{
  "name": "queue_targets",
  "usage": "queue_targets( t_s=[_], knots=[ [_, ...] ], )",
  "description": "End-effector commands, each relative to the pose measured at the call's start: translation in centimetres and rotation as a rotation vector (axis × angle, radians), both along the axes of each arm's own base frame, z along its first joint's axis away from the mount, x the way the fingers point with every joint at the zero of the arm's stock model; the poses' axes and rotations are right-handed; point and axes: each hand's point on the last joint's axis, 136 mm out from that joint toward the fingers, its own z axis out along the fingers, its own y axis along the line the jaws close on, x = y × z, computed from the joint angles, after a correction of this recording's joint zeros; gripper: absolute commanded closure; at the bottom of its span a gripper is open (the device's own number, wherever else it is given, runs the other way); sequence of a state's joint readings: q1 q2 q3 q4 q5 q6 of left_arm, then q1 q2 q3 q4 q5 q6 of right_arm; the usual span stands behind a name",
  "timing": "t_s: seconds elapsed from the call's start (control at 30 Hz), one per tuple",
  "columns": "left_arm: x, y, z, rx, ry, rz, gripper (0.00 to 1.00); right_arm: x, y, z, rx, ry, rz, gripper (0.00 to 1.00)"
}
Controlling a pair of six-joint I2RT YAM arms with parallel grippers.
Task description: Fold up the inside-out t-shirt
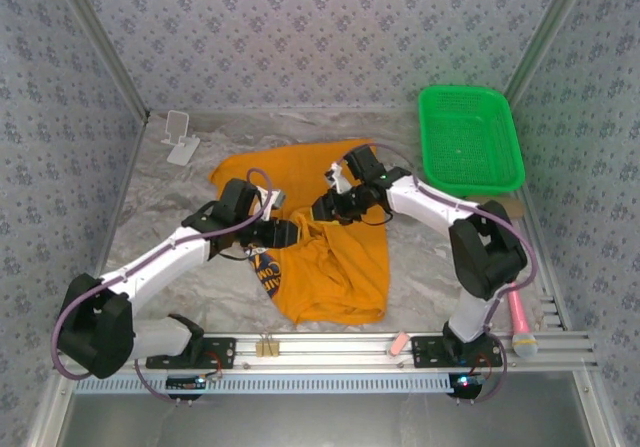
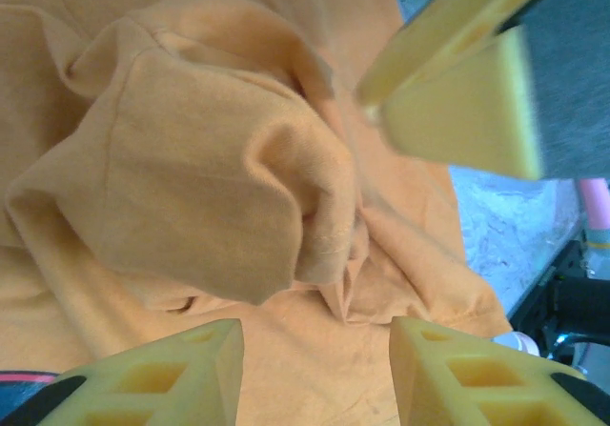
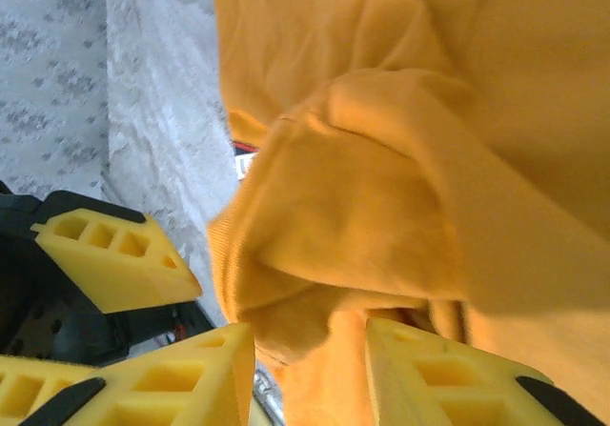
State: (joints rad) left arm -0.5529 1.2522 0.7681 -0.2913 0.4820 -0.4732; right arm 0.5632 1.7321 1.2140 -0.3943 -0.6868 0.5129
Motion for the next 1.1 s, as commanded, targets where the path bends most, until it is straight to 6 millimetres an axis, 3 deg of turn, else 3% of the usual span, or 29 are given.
queue_targets(
  t_s=[0.0,0.13,0.23,0.37,0.5,0.77,1.07],
  knots=[
    [0.5,-0.7,0.5,0.031,0.022,0.042,0.54,1.6,-2.2,2.1,-0.027,-0.171,-0.084,0.62],
    [0.6,-0.1,-1.2,0.171,0.11,0.144,0.52,2.4,-5.4,2.5,-0.163,-0.34,-0.147,0.61],
    [-0.2,-1.1,-0.8,0.247,0.104,0.149,0.51,2.8,-6.9,2.9,-0.206,-0.432,-0.193,0.6],
    [0.1,-0.8,0.2,0.401,0.026,0.217,0.48,3.0,-7.8,2.9,-0.226,-0.507,-0.216,0.58],
    [0.3,0.5,-0.4,0.579,0.014,0.268,0.47,3.1,-8.1,3.0,-0.235,-0.53,-0.214,0.57],
    [1.1,-2.7,-0.3,0.664,-0.039,0.253,0.49,3.4,-8.6,3.2,-0.263,-0.582,-0.213,0.57],
    [2.4,-3.9,-0.7,0.746,-0.073,0.275,0.64,3.3,-8.9,2.5,-0.262,-0.59,-0.201,0.6]
  ],
)
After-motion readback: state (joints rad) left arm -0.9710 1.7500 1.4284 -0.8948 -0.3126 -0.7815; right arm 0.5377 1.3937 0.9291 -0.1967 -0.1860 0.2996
